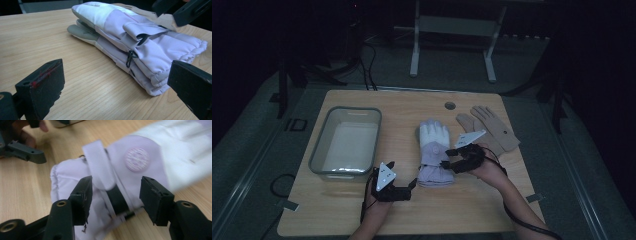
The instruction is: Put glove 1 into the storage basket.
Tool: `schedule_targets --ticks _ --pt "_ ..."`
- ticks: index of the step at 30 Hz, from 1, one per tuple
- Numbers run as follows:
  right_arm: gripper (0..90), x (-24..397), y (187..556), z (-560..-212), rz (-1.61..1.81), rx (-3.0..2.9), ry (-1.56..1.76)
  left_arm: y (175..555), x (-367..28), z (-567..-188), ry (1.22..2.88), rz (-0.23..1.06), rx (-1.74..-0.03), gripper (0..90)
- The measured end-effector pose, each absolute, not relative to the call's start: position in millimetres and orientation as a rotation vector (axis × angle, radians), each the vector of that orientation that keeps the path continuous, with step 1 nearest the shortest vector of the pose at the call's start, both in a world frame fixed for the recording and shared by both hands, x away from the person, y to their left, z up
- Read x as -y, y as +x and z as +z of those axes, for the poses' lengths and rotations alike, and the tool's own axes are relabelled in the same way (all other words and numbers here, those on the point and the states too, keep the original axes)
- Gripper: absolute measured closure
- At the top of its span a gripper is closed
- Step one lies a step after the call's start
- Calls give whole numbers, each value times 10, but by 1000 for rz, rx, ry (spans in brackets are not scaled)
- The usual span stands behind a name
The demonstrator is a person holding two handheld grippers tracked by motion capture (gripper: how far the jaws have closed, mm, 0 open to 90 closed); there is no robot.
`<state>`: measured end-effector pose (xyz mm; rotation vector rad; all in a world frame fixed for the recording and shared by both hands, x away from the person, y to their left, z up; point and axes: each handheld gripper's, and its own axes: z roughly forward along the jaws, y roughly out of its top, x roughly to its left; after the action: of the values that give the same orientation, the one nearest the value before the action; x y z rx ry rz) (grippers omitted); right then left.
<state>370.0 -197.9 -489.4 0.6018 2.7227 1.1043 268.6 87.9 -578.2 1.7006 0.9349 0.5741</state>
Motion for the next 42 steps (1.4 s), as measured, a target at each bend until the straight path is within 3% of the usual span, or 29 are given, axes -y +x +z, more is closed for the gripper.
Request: schedule_targets --ticks 10,13,17,25,30,33,35,42 --pt "468 2288 3766 -4894 1196 -2551 1010 2813 -862 -5563 1740 413 -977 14" --pt "467 2276 3774 -4894 1216 -2509 1045 2897 -785 -5438 1790 400 -962 80" --pt "456 2157 3825 -4971 1251 -2481 1134 3074 -667 -5361 1811 237 -1048 140" --pt "420 2037 3861 -5220 1154 -2495 1244 3183 -491 -5585 1889 122 -1198 205" --pt "412 2029 3910 -5336 1113 -2548 1332 3204 -473 -5636 1908 89 -1202 247" --pt "444 2011 3967 -5402 1105 -2600 1373 3232 -474 -5685 1905 31 -1200 320" --pt "510 2014 4003 -5434 1134 -2636 1372 3248 -474 -5704 1904 16 -1200 334" --pt "685 2005 4023 -5463 1160 -2680 1399 3252 -447 -5703 1915 -46 -1163 551"
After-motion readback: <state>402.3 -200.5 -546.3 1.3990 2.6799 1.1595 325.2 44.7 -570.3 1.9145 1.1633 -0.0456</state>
